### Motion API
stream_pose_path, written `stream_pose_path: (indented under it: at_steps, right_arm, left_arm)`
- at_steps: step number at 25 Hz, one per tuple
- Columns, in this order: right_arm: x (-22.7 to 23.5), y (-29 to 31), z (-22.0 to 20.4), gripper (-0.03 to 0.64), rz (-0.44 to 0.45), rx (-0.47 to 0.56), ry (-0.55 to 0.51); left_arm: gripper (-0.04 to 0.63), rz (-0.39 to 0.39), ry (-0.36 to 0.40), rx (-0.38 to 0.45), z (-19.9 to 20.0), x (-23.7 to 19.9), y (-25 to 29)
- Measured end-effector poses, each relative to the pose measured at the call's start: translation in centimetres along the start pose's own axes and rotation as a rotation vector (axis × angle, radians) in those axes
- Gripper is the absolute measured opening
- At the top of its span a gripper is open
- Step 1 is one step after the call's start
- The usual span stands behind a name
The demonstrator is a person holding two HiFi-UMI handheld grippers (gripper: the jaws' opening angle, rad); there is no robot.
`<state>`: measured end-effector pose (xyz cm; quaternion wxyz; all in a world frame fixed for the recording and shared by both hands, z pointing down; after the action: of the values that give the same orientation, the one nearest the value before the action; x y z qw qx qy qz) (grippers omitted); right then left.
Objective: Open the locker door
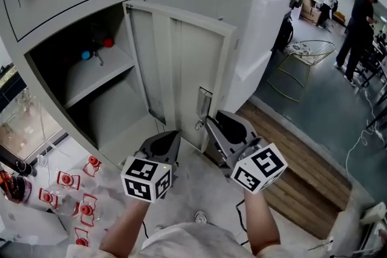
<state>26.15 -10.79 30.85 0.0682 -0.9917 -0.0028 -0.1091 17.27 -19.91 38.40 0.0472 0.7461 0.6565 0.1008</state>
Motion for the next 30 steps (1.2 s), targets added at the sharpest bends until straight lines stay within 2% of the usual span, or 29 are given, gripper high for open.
stream_pose_path:
  at_steps: [16, 30]
  right_arm:
    - [6.3, 1.0, 1.0, 0.089, -0.094, 0.038, 0.03]
    - [5.2, 0.1, 0.6, 0.081, -0.229, 0.011, -0.045]
  left_arm:
    - [0.006, 0.024, 0.014, -0.014, 0.0, -1.4, 1.7]
    - [0.006, -0.016, 0.014, -0.011, -0.2, -1.1, 0.6]
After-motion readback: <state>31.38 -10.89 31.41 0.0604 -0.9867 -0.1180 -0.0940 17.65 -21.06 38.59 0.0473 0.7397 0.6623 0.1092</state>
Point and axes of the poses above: the fingertips, and each gripper's own axes: y forward along the fingers, x to its right, z out of its top, the point moved 4 cm from there along -y, backward along the fingers, and after that the axes turned 12 degrees about y, right-handed, at the moved point
